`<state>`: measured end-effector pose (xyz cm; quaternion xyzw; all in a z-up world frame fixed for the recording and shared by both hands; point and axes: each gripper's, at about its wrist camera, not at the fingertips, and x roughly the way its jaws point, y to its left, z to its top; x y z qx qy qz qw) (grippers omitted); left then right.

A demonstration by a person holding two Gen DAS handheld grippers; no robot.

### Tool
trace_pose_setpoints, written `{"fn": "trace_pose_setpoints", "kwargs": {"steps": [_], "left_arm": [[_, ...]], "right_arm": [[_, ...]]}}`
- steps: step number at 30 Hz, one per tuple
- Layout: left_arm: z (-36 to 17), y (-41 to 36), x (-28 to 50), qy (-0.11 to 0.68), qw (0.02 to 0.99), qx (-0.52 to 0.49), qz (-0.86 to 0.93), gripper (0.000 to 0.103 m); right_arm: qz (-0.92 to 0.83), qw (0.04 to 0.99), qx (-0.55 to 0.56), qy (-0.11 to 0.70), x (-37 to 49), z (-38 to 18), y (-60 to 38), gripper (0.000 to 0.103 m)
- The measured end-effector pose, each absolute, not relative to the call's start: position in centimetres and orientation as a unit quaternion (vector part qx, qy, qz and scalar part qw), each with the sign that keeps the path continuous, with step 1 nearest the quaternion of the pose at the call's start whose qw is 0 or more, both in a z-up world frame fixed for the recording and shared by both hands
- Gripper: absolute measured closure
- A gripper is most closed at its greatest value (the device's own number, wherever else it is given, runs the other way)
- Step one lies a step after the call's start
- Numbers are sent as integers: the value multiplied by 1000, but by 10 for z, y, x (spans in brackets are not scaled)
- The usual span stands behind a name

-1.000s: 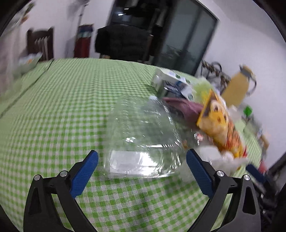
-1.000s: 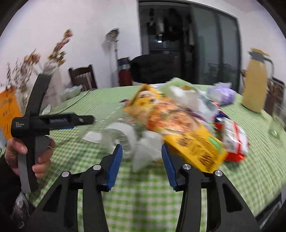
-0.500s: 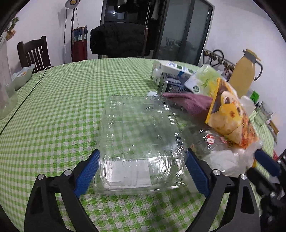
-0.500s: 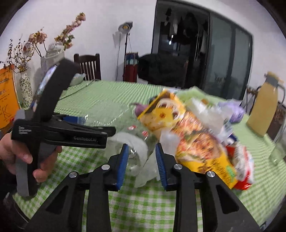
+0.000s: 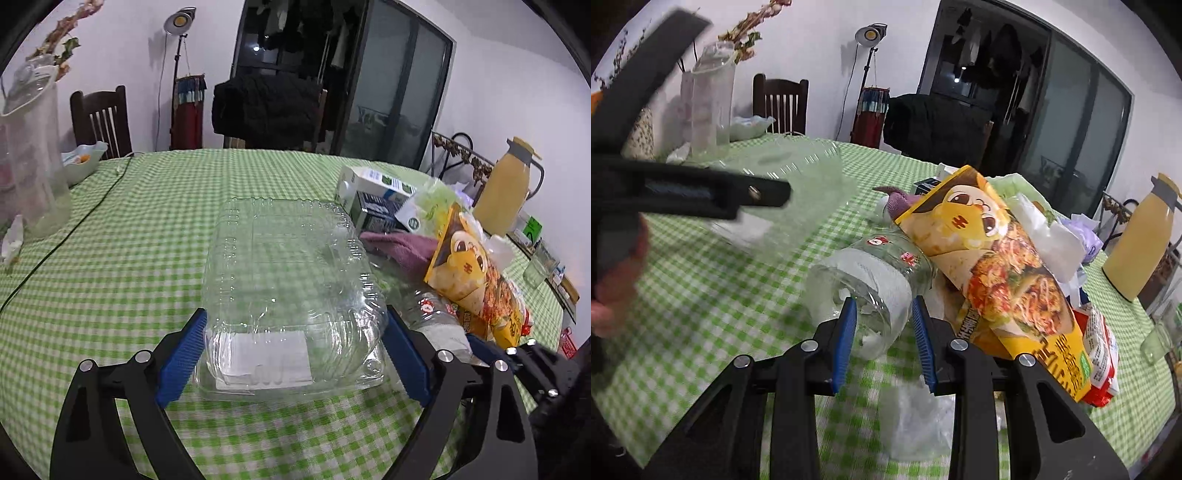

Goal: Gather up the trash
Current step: 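Grasp the clear clamshell box with the left gripper while the right gripper grasps the clear bottle, then carry the box and bottle to the lined bin and release both grippers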

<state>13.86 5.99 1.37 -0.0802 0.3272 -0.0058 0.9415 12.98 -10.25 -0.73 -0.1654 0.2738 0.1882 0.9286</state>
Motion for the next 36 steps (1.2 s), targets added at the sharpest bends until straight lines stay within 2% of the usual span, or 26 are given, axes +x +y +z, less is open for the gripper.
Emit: {"fn": "trace_pose_setpoints", "kwargs": {"steps": [3, 11, 19, 27, 36], "left_arm": [[19, 65, 133, 317, 945, -84, 3, 15], [47, 78, 109, 276, 956, -95, 30, 15], [75, 61, 84, 244, 966, -86, 18, 15], [95, -18, 74, 230, 969, -62, -67, 15], [100, -182, 53, 237, 942, 5, -238, 15]], "right_arm": [[204, 930, -140, 273, 130, -1, -105, 101], [286, 923, -71, 246, 102, 41, -116, 101], [241, 953, -2, 185, 79, 85, -173, 101], [124, 978, 72, 152, 46, 97, -295, 101], [-83, 981, 105, 140, -32, 67, -459, 101]]}}
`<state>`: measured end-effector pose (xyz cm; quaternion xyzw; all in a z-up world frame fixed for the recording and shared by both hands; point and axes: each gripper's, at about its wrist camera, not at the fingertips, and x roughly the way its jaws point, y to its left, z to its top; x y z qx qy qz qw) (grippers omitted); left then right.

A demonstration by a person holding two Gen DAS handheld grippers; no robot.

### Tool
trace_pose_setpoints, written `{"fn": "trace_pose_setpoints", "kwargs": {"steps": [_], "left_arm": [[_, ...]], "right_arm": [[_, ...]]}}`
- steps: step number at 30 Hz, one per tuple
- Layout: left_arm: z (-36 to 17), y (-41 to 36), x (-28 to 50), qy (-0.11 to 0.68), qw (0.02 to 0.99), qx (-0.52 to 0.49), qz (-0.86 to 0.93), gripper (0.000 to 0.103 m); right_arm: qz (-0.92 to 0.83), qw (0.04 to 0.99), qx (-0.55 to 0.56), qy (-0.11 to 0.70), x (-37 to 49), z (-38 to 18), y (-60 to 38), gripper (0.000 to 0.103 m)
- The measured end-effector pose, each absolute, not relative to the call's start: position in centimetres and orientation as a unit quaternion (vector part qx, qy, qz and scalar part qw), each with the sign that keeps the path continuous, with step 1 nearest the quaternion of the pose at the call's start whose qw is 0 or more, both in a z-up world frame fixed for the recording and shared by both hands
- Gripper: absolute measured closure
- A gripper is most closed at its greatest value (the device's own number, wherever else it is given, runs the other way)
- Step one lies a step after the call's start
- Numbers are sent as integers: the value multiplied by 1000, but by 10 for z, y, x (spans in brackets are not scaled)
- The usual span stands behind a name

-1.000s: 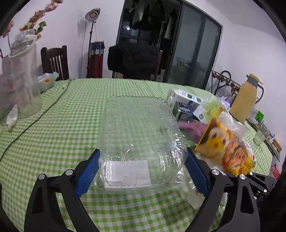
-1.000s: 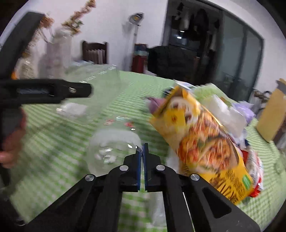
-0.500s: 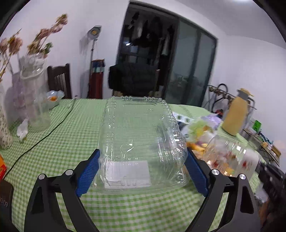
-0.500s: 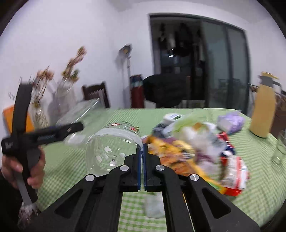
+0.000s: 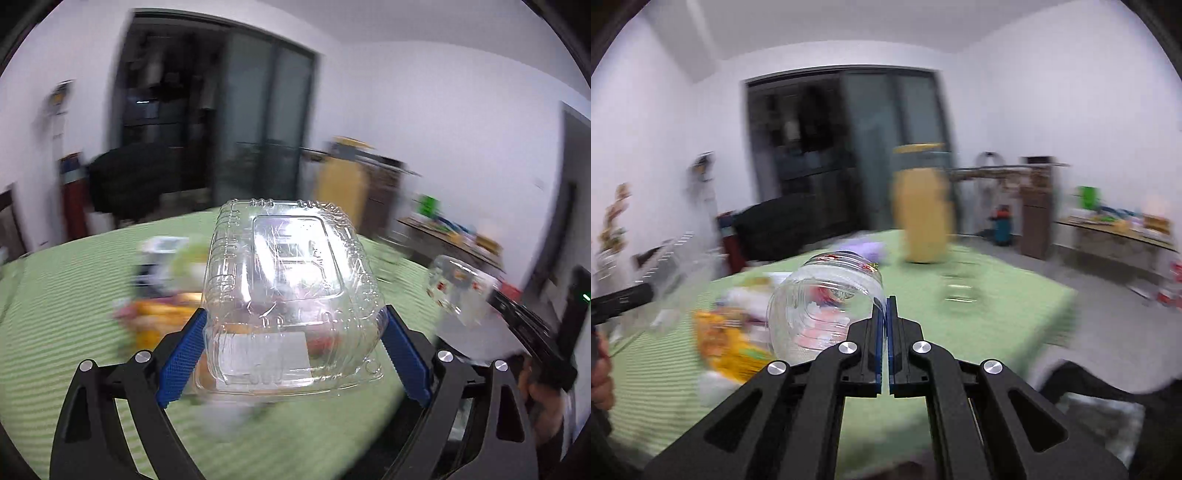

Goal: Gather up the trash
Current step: 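Carry the box and bottle to the lined bin and release both grippers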

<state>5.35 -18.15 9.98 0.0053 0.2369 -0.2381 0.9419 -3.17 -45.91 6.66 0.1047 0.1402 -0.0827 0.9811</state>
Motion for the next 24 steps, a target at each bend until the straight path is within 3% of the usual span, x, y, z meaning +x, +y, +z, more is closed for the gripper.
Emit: {"fn": "trace_pose_setpoints", "kwargs": {"steps": [9, 14, 24], "left_arm": [[64, -369, 26, 286, 871, 73, -393, 15], [33, -435, 17, 329, 831, 96, -438, 15], [-115, -565, 20, 503, 714, 190, -448, 14]], "right_arm": [[-249, 939, 134, 194, -117, 14, -592, 101], [-281, 910, 153, 265, -129, -36, -632, 101], [-286, 810, 177, 480, -115, -158, -651, 101]]}}
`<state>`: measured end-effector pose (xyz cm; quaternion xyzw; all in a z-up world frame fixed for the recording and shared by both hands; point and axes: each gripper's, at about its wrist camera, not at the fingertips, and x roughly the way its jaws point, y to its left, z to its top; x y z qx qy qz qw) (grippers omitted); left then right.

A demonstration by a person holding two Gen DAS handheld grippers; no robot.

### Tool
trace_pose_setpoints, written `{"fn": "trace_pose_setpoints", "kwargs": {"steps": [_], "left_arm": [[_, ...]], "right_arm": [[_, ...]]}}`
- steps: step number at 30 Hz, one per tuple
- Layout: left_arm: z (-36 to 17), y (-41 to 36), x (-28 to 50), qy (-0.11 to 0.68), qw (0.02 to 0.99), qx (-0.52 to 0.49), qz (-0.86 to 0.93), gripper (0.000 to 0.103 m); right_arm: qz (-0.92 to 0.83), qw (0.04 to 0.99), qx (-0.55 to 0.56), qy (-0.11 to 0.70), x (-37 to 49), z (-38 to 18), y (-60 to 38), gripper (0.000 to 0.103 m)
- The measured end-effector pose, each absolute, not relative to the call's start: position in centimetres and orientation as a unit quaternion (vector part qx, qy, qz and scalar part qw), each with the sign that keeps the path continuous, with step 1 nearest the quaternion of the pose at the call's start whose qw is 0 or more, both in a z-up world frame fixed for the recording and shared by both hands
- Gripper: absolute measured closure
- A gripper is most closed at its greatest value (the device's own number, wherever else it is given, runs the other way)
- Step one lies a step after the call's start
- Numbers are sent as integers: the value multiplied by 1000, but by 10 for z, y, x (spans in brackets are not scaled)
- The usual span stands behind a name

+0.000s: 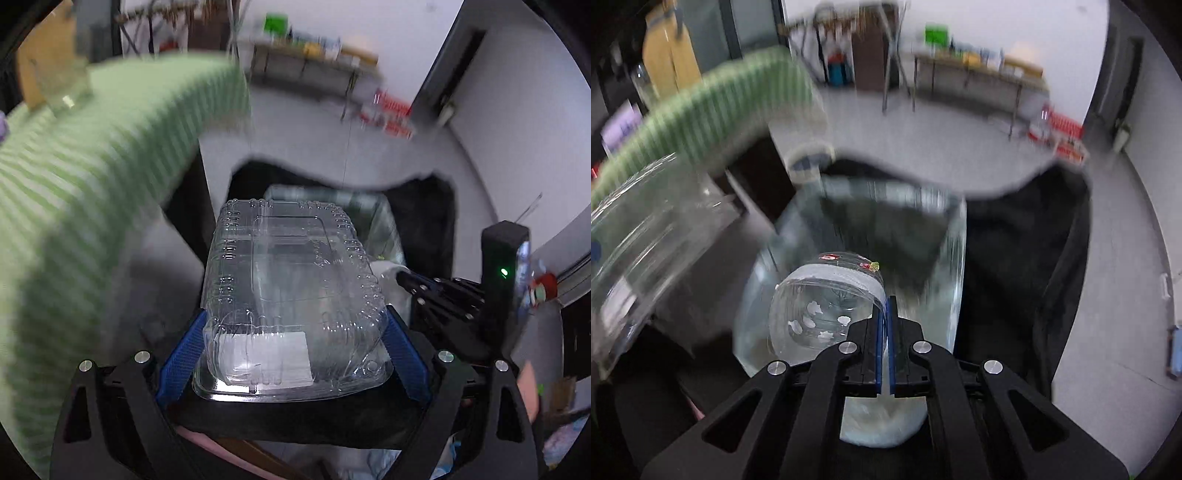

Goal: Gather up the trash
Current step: 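Carry the box and bottle to the lined bin and release both grippers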

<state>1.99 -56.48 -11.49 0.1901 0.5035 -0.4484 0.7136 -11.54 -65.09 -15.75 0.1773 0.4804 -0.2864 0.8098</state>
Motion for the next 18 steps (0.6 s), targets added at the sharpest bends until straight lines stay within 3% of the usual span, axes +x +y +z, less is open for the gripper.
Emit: {"fn": "trace_pose_setpoints", "kwargs": {"steps": [6, 11, 13, 15, 18], "left_arm": [[-186, -608, 22, 573, 657, 219, -438, 13], [-210, -614, 22, 601, 635, 248, -417, 11], [-220, -619, 20, 616, 617, 255, -418, 10], [-227, -621, 18, 622, 608, 261, -417, 9], [-233, -629, 17, 629, 606, 267, -408, 10]], "right_arm": [[-276, 783, 155, 536, -108, -179, -640, 99], [-263, 766, 161, 565, -109, -185, -640, 99], [-261, 758, 162, 576, -110, -186, -639, 86], [-258, 758, 164, 575, -111, -186, -637, 55], [-259, 763, 170, 567, -118, -177, -635, 49]]}}
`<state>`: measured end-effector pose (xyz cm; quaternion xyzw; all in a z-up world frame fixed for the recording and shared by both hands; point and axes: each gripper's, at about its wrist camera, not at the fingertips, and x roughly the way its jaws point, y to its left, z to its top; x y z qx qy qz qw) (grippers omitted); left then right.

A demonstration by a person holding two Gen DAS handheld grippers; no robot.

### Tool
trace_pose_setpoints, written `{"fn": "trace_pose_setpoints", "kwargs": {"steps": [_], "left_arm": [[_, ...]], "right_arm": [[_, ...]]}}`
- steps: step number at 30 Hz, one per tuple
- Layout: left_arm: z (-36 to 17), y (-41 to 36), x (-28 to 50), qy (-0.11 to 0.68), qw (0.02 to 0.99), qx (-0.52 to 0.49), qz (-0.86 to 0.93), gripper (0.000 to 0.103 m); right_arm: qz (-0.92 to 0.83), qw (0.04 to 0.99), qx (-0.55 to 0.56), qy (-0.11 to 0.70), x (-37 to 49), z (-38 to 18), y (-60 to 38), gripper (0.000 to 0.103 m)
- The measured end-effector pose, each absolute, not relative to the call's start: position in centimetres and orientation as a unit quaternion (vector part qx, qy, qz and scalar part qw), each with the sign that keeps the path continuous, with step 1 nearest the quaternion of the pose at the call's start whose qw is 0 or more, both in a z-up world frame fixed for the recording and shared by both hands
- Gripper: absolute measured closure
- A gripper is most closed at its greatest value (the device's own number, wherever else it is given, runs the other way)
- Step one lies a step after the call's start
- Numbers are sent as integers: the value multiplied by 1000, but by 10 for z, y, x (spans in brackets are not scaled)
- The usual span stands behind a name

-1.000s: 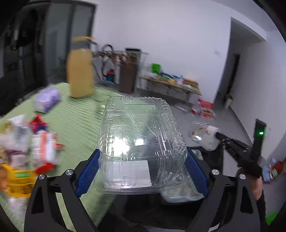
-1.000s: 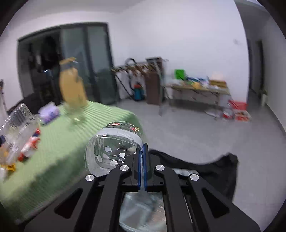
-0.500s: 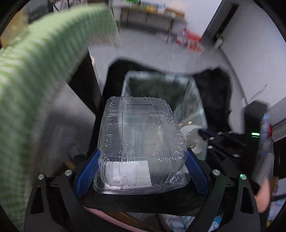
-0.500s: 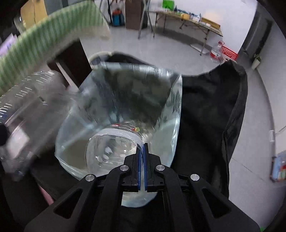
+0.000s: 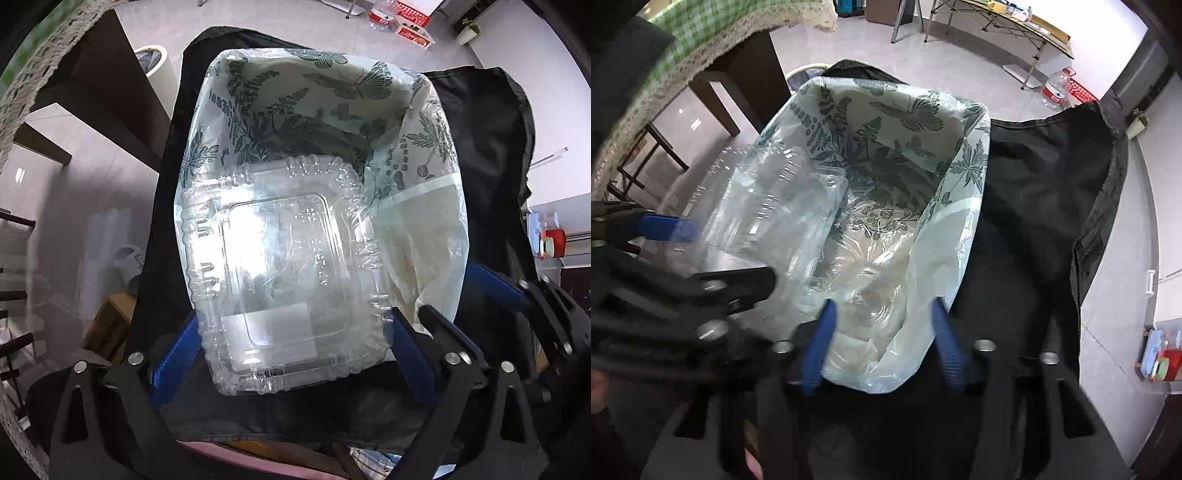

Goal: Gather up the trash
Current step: 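Carry the box and bottle to the lined bin and release both grippers, then grasp the clear plastic bag with the left gripper while the right gripper grasps the yellow snack bag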

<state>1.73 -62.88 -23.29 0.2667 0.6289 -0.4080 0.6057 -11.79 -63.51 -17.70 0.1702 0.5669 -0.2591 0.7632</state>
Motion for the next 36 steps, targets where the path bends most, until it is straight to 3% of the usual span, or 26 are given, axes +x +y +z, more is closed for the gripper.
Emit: {"fn": "trace_pose_setpoints", "kwargs": {"steps": [21, 36], "left_arm": [[-153, -590, 50, 559, 687, 198, -421, 8], [-3, -469, 64, 398, 809, 92, -422, 8]], "right_arm": [[-284, 807, 156, 495, -121, -122, -643, 39], [-286, 880, 97, 366, -88, -22, -600, 31]]}}
